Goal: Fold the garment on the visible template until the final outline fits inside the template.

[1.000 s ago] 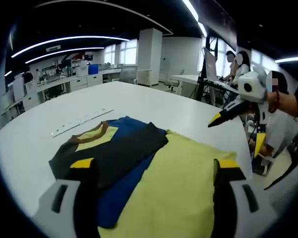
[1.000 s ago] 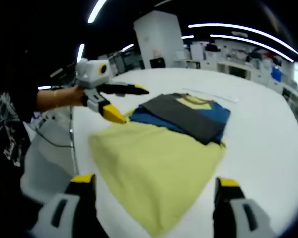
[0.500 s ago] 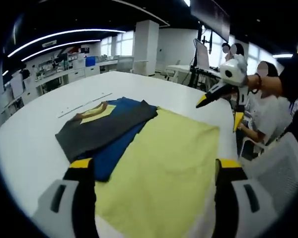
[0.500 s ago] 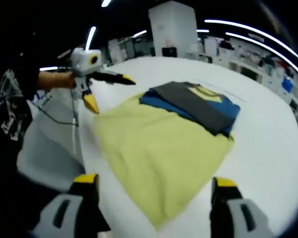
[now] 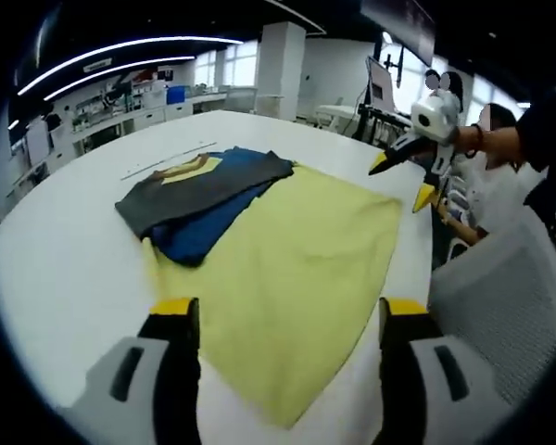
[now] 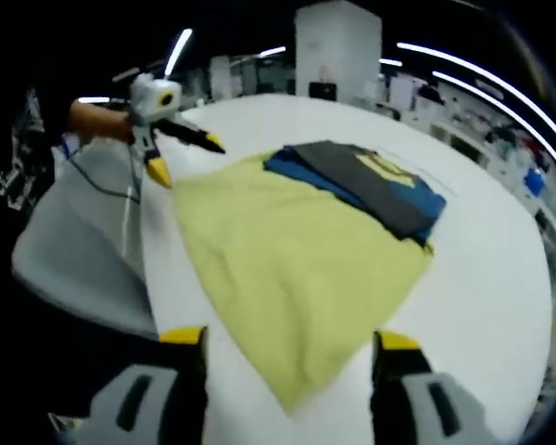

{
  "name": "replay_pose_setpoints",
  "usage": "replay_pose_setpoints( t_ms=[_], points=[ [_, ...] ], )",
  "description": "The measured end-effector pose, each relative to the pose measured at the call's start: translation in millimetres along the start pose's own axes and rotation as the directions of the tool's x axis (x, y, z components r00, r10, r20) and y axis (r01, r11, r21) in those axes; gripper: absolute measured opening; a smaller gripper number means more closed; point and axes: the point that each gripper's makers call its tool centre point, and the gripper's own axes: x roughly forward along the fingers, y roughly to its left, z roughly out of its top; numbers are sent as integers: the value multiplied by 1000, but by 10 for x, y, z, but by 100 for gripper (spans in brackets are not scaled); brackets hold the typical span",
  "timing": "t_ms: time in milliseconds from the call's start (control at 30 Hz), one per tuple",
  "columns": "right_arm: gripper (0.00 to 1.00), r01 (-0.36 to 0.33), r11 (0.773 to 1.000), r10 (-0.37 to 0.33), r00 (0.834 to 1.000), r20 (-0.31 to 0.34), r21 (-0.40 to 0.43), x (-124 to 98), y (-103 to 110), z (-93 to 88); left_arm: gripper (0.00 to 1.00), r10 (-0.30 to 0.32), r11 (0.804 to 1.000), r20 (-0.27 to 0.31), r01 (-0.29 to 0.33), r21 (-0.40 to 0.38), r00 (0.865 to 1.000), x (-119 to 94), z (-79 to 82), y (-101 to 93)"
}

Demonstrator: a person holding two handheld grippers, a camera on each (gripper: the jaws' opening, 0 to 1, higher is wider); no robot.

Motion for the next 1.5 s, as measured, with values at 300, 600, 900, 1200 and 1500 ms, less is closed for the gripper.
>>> replay_pose_setpoints(
  t_ms=[300, 600, 900, 1200, 1500],
  points=[
    [51, 6, 998, -7, 1000, -29, -60, 37, 1, -119, 61, 6, 999, -57, -3, 50, 998, -19, -284, -190],
    [39, -23, 994, 16, 998, -62, -110, 58, 51, -214, 50, 25, 995, -105, -15, 96, 994, -37, -431, -180],
    [34, -16, 988, -3, 993, -120, -154, 66, 11, -345, 43, 34, 985, -172, -4, 175, 985, -28, -513, -73],
    [25, -22, 994, 11, 995, -100, -104, 78, -49, -388, 35, 15, 982, -182, 20, 186, 983, -28, -522, -23],
    [5, -14, 998, 10, 997, -82, -53, 103, -112, -358, 6, 4, 974, -195, 41, 225, 981, 9, -502, 19]
  ],
)
